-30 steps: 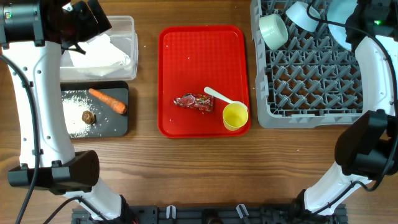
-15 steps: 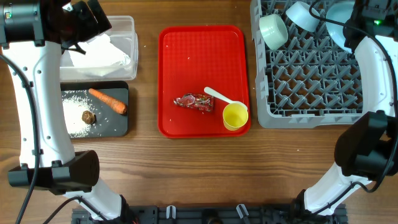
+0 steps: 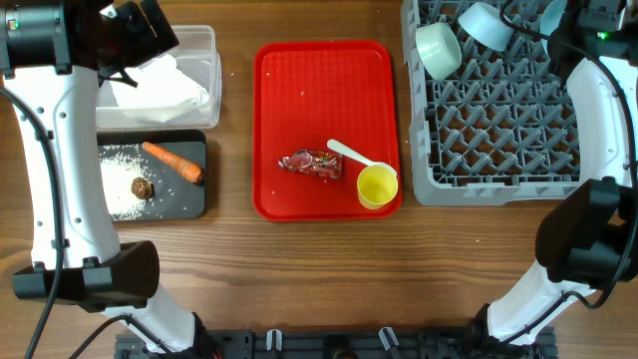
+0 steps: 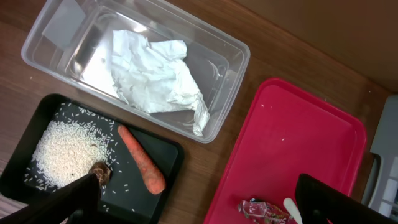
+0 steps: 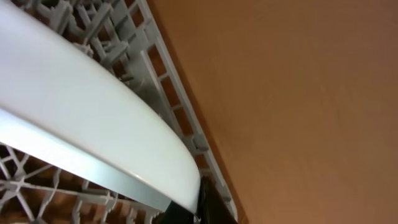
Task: Sort waste into correct bins and load items into the dishwasher rack
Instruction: 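Lower the plate upright into the rack slots and release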
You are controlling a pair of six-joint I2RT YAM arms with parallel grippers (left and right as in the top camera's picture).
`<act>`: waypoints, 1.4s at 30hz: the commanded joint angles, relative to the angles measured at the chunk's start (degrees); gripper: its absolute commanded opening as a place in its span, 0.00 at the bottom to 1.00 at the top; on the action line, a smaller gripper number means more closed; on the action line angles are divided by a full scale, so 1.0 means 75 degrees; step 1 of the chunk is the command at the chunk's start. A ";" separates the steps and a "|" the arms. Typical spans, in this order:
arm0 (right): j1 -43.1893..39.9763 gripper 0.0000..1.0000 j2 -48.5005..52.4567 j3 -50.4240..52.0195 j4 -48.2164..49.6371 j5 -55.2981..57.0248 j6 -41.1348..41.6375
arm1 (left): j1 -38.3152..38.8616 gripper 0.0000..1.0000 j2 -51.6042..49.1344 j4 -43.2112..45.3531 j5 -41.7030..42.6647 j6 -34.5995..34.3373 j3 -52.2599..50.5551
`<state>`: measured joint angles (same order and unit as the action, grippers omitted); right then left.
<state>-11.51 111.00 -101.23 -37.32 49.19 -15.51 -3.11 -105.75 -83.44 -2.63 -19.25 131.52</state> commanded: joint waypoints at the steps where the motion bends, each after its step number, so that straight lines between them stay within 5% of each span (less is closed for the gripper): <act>1: 0.0052 0.04 -0.0323 0.0000 -0.0146 0.0239 0.0810 | -0.0023 1.00 -0.0029 0.0003 0.0032 -0.0073 -0.0035; 12: 0.0166 0.04 -0.0790 0.0000 -0.0216 0.0236 0.0962 | -0.0023 1.00 -0.0029 0.0003 0.0035 -0.0073 -0.0035; 24: 0.0484 0.04 -0.0965 0.0090 -0.1486 -0.0973 0.2850 | -0.0023 1.00 -0.0029 0.0003 0.0032 -0.0073 -0.0035; 42: 0.0140 0.04 -0.0434 0.0516 -0.0391 -0.0831 0.2888 | -0.0023 1.00 -0.0029 0.0003 0.0032 -0.0076 -0.0035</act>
<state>-9.61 105.71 -97.73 -41.47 42.44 4.93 -3.14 -105.75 -83.44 -2.63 -19.25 131.52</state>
